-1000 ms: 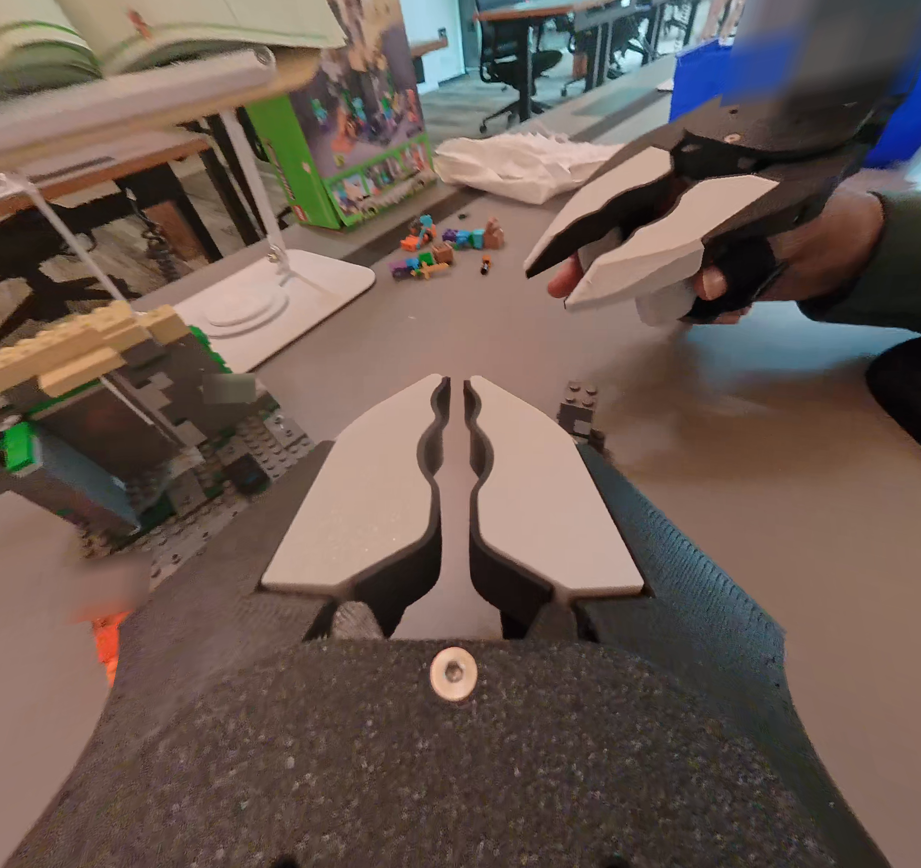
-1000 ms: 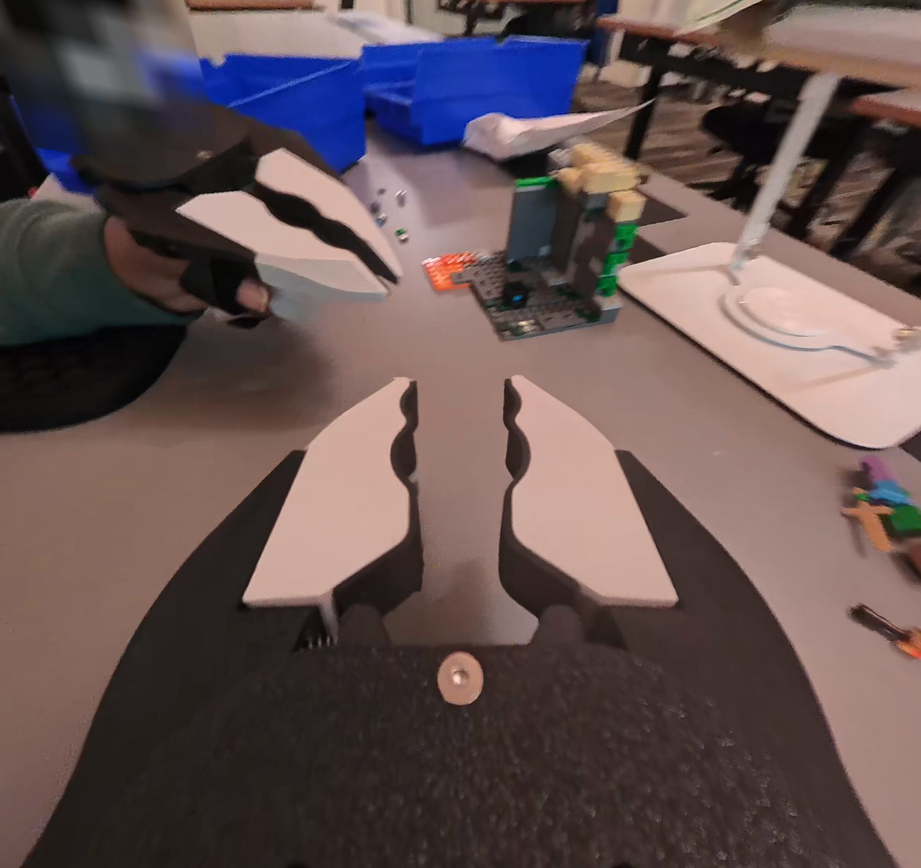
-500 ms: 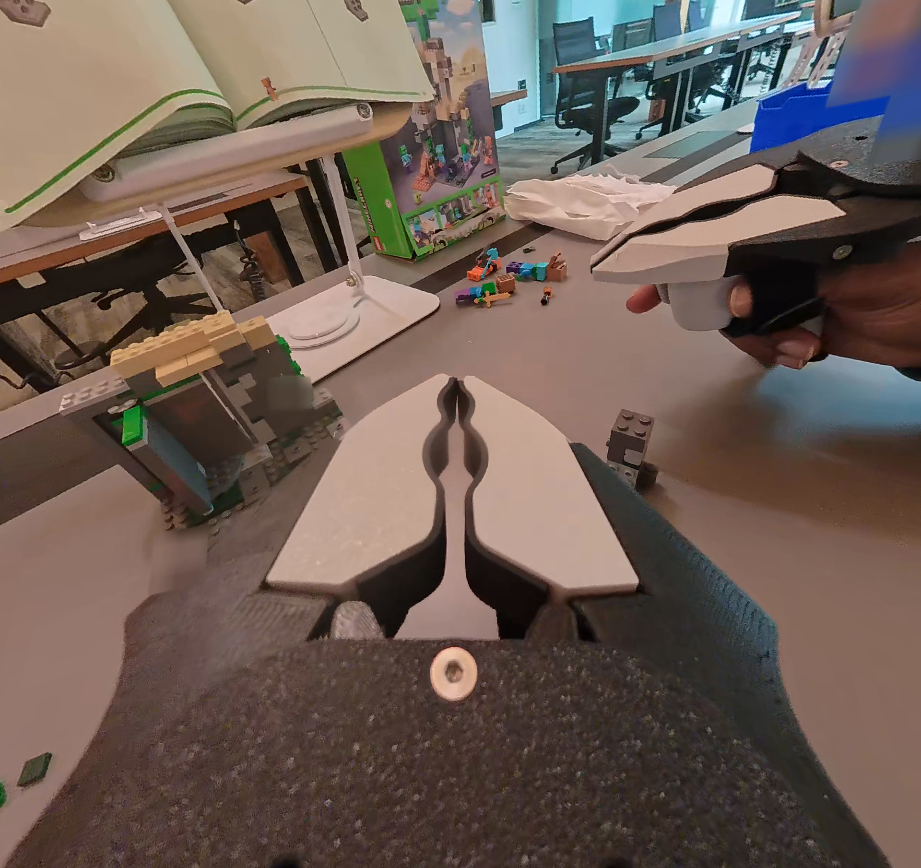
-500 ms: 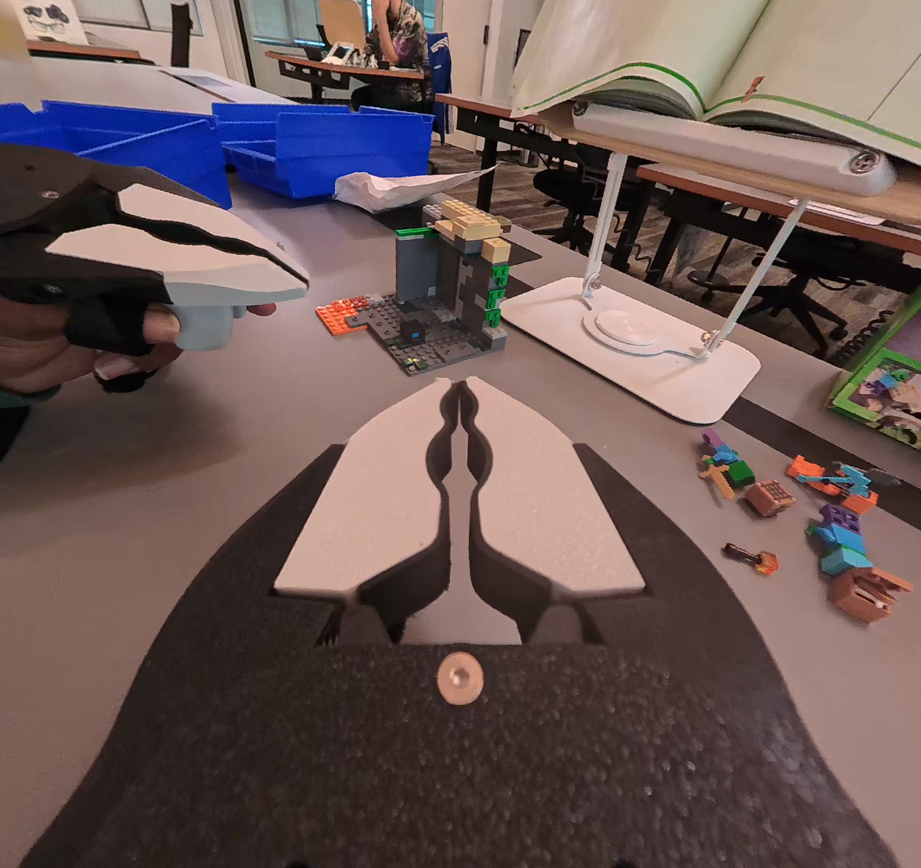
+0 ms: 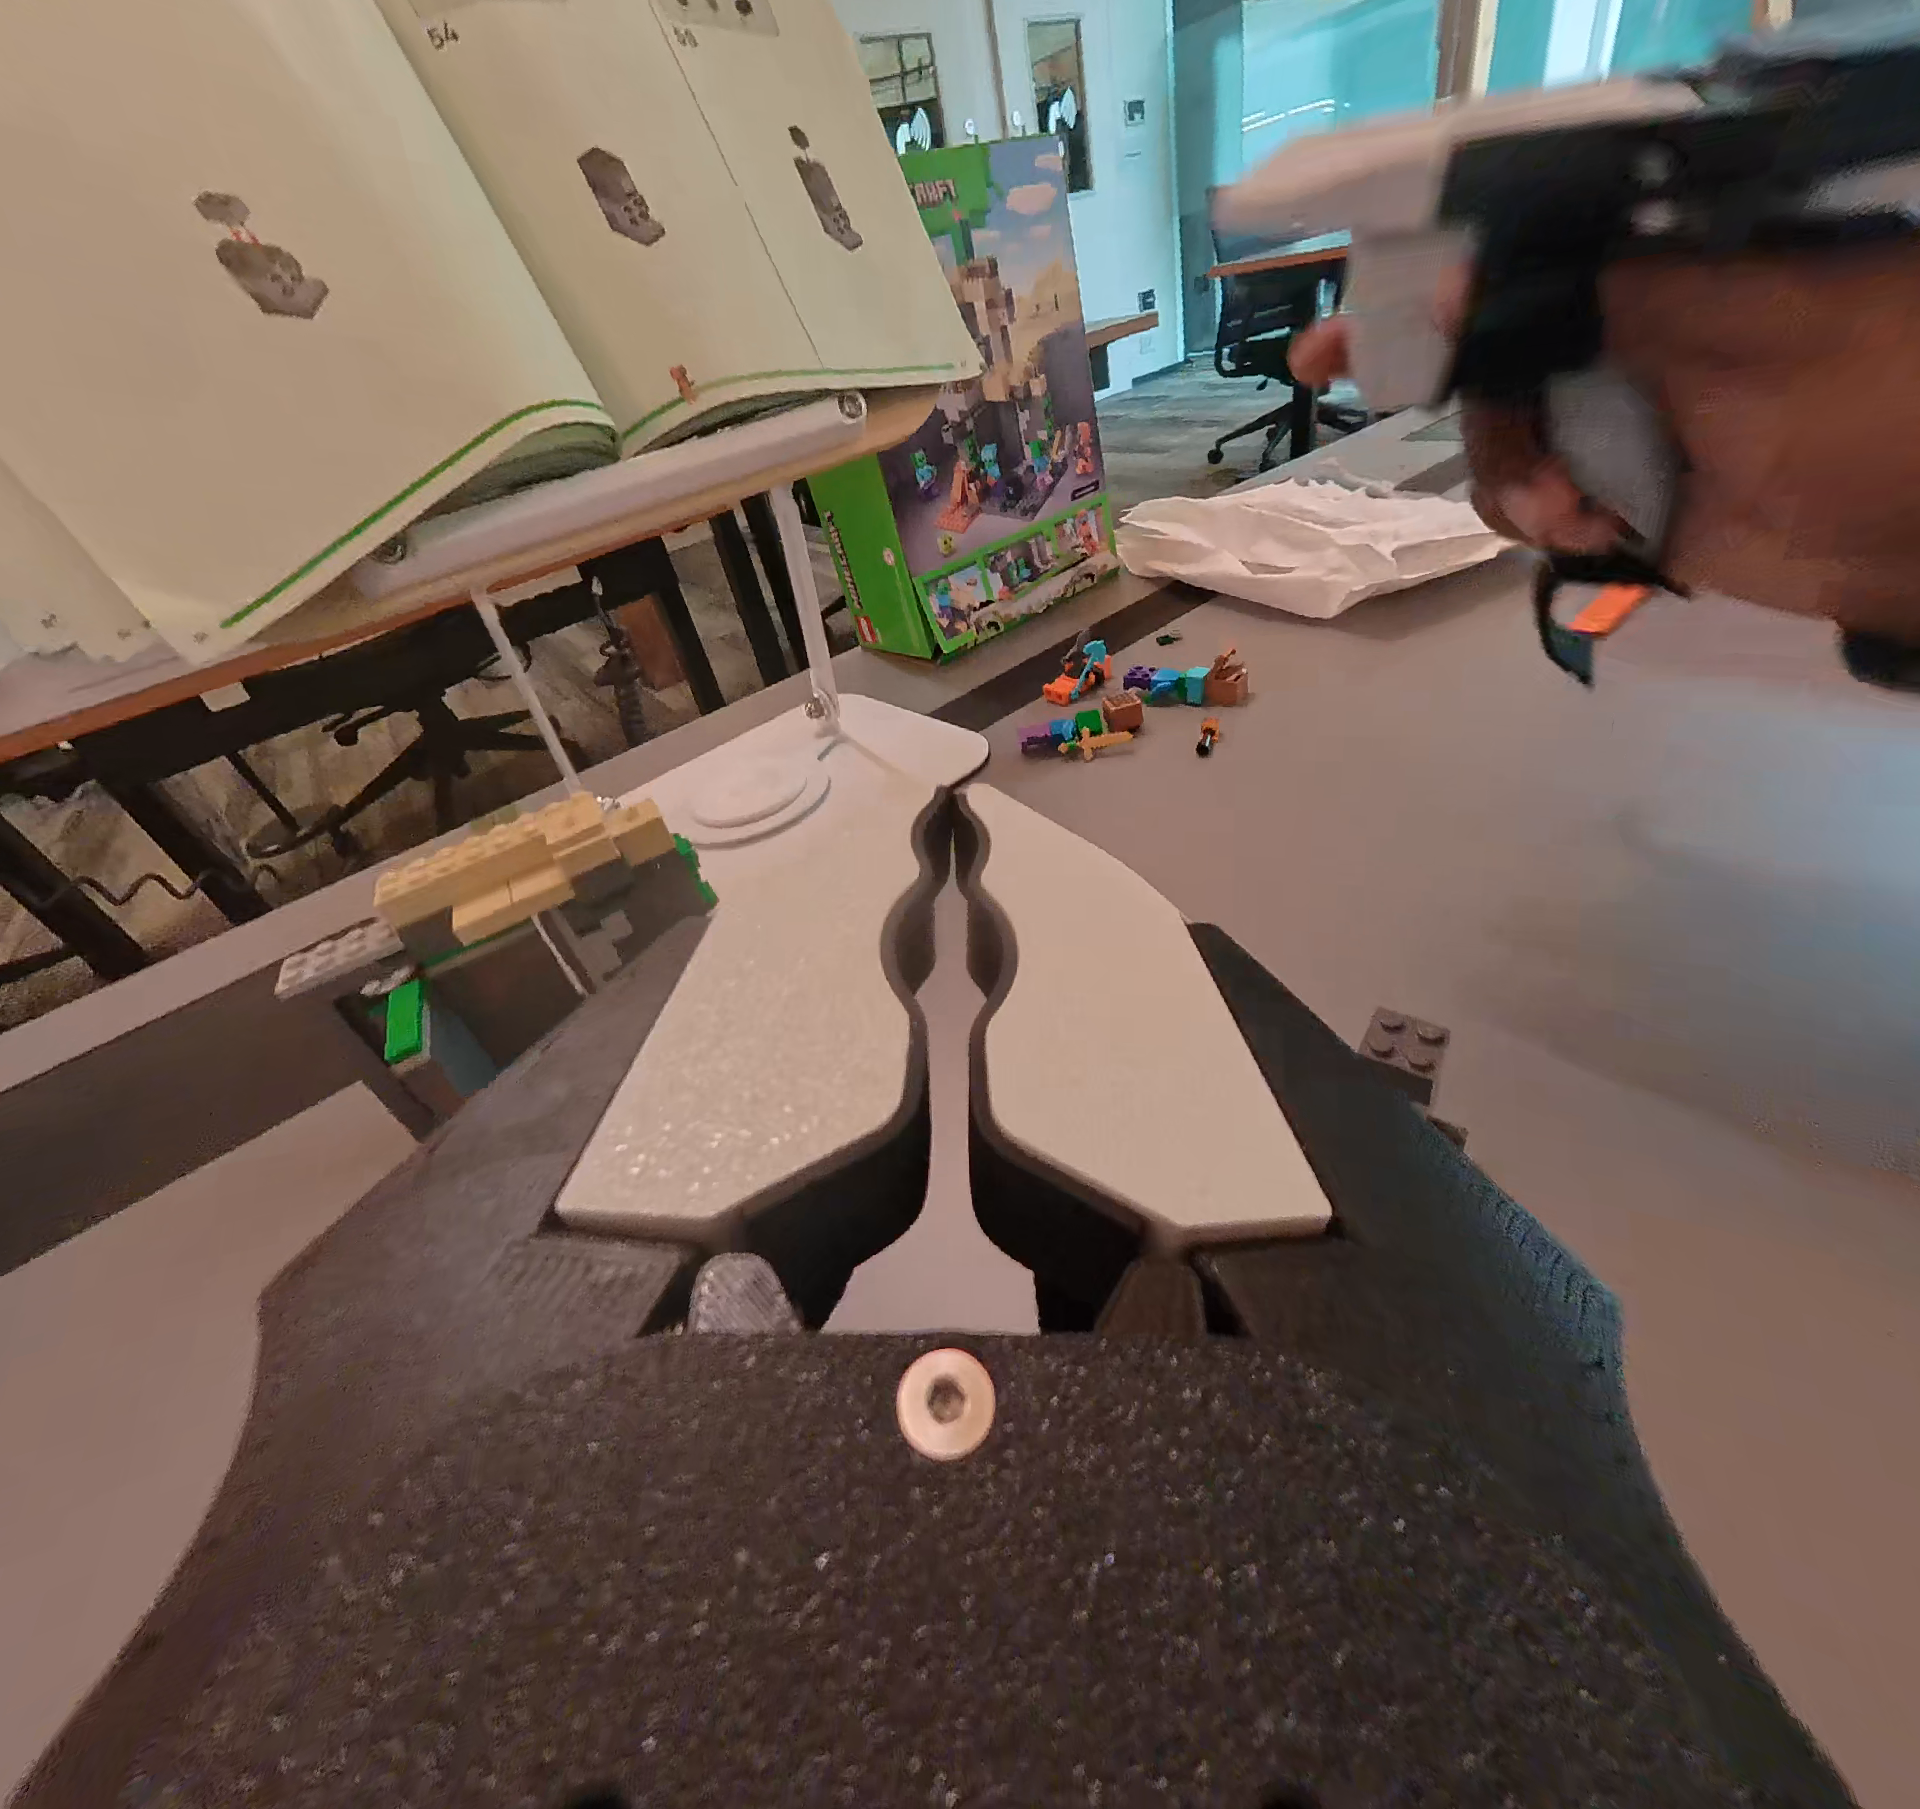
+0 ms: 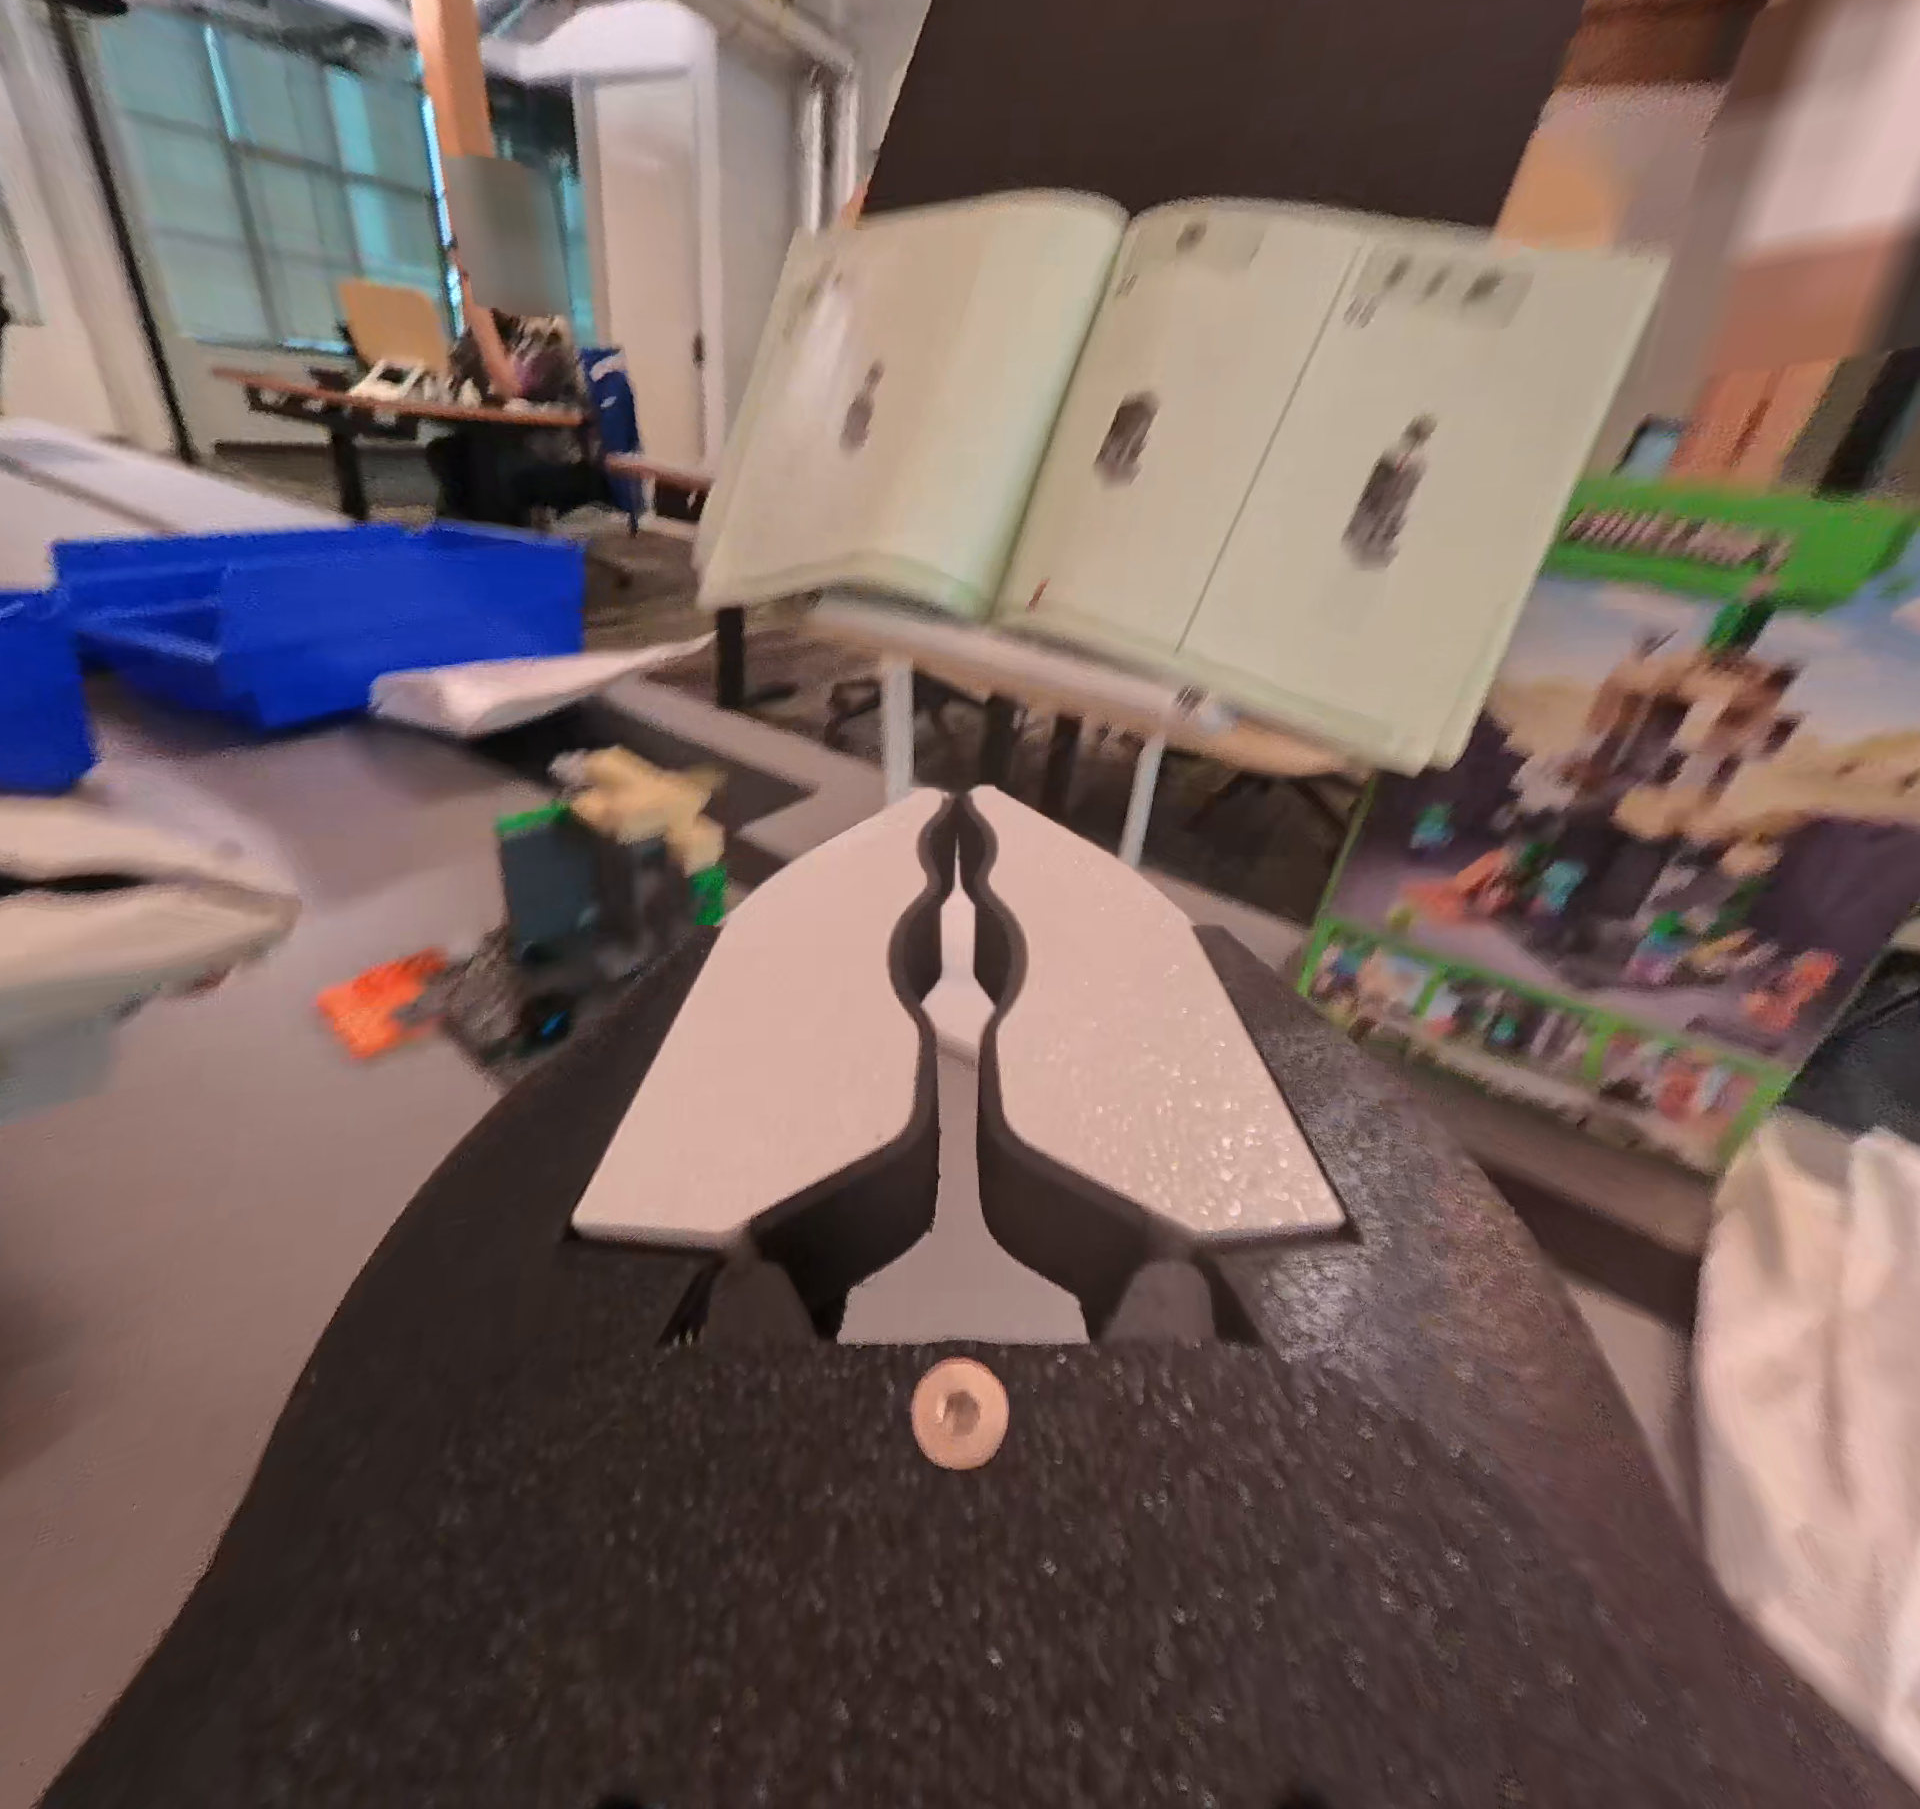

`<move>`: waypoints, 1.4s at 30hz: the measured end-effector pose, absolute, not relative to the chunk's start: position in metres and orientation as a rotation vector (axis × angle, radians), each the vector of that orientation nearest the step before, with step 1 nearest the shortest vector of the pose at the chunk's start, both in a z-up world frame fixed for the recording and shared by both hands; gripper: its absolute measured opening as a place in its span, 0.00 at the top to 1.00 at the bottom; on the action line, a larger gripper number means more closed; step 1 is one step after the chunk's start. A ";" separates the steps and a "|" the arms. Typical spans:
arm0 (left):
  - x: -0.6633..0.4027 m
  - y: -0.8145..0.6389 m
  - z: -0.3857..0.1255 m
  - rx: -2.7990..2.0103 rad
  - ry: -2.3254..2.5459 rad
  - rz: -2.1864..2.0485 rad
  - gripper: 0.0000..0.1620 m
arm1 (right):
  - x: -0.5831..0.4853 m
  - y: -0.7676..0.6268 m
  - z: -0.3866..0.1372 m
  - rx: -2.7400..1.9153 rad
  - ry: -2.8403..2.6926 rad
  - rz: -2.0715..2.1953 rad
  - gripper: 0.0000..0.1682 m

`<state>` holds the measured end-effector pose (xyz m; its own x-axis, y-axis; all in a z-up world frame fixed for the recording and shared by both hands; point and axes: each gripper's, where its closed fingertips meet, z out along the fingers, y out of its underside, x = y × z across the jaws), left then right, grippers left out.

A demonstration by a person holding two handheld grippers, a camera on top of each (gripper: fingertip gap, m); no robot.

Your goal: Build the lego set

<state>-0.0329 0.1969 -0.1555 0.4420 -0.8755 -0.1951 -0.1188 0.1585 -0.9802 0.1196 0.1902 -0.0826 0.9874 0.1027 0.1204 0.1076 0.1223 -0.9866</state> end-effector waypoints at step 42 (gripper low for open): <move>0.021 0.239 -0.084 -1.283 0.912 -0.640 1.00 | 0.222 0.394 0.025 -1.434 0.019 -0.192 1.00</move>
